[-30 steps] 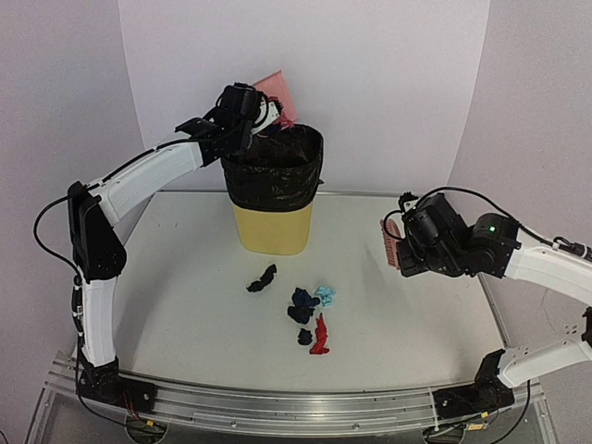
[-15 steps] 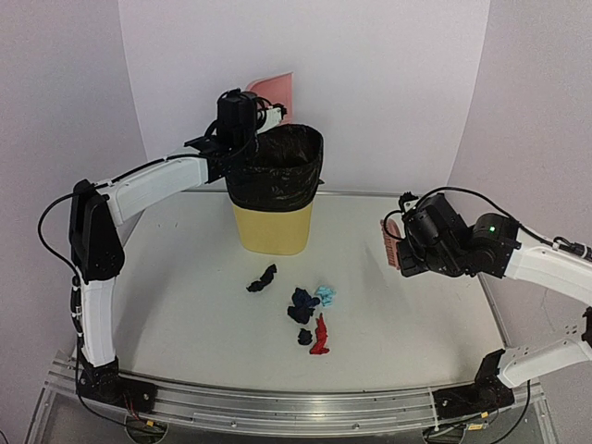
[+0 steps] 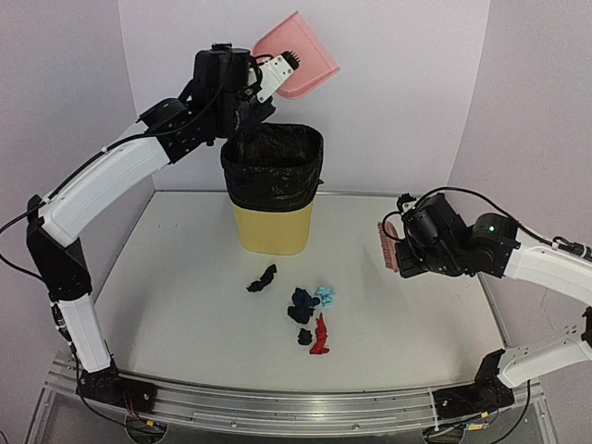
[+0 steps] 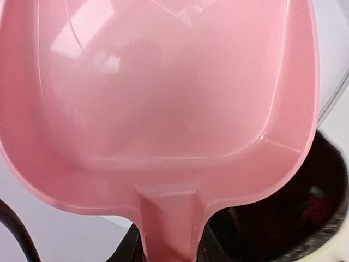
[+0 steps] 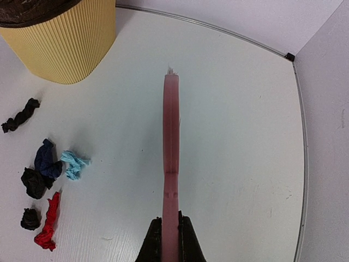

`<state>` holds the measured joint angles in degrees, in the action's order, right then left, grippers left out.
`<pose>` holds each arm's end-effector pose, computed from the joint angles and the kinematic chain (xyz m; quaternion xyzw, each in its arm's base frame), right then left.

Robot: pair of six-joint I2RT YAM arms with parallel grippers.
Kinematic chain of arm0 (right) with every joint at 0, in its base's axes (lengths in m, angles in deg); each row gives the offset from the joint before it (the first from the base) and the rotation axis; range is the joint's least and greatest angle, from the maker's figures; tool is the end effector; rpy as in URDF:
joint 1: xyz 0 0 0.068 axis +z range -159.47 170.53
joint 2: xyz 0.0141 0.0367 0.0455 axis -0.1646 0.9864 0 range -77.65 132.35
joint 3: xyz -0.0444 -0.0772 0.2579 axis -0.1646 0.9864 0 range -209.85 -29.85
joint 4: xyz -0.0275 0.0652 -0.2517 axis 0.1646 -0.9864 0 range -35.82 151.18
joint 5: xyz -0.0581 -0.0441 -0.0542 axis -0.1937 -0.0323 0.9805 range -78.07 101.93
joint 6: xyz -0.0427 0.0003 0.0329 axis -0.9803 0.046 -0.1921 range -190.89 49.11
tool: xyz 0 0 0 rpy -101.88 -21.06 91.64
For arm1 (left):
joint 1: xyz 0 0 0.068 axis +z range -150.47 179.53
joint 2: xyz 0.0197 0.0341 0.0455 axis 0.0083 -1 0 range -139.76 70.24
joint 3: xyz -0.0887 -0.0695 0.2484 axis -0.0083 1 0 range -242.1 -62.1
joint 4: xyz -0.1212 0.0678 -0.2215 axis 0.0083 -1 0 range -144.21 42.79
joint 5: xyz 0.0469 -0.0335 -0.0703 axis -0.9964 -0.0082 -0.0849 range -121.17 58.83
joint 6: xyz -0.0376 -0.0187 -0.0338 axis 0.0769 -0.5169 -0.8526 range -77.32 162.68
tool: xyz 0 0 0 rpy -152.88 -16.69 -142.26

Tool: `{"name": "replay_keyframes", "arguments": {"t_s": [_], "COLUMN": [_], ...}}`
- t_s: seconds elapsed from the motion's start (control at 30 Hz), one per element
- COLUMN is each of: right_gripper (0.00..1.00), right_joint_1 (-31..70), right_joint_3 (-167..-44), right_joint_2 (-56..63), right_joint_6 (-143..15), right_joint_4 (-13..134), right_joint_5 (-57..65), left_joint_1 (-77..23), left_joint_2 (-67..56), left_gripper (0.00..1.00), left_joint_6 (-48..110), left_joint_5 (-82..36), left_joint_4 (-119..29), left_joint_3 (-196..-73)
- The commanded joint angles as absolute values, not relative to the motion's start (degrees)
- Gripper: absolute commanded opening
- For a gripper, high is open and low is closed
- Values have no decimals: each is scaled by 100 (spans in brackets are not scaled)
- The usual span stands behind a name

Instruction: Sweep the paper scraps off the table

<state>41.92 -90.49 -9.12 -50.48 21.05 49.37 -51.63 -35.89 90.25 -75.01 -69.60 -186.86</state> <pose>0.1683 0.1760 0.3091 -0.1254 0.8828 -0.0438 0.4506 0.2737 -0.3004 0.4957 0.3477 0.6347 0.2526 0.6423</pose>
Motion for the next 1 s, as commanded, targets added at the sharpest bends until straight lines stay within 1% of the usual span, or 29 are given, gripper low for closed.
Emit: {"name": "replay_keyframes", "arguments": {"t_s": [0.0,0.13,0.2,0.3,0.4,0.5,0.57,0.73,0.87,0.97], "right_gripper": [0,0,0,0,0,0,0,0,0,0], "right_joint_1": [4174,4176,4173,4173,4174,4176,4187,4246,4322,4418], "right_joint_3": [-9312,-9245,-9200,-9180,-9041,-8955,-9023,-9442,-9756,-9898], "right_joint_2": [-945,-899,-866,-816,-736,-455,-45,1093,1819,2162], "right_joint_6": [-4711,-4493,-4360,-4120,-3790,-3380,-2969,-1925,-1305,-1025], "right_joint_4": [2199,2566,2875,3224,3804,4531,4911,5608,6064,6580], "right_joint_5": [4252,3127,2460,1832,1180,521,241,96,377,593], "left_joint_1": [-5704,-5751,-5751,-5751,-5752,-5753,-5752,-5751,-5751,-5751], "left_joint_2": [-2683,-2351,-1921,-1019,-312,67,225,624,1015,1398], "left_gripper": [0,0,0,0,0,0,0,0,0,0], "left_joint_6": [6840,4639,3936,3096,2386,1714,1283,338,-571,-1061], "left_joint_5": [-7234,-6936,-6283,-5514,-4986,-5024,-5173,-5076,-5184,-5141], "left_joint_4": [-7731,-8871,-8927,-8562,-8364,-8868,-9301,-9924,-10432,-10504], "left_joint_3": [-18458,-18534,-17948,-16849,-15822,-15393,-15189,-14651,-14075,-13422]}}
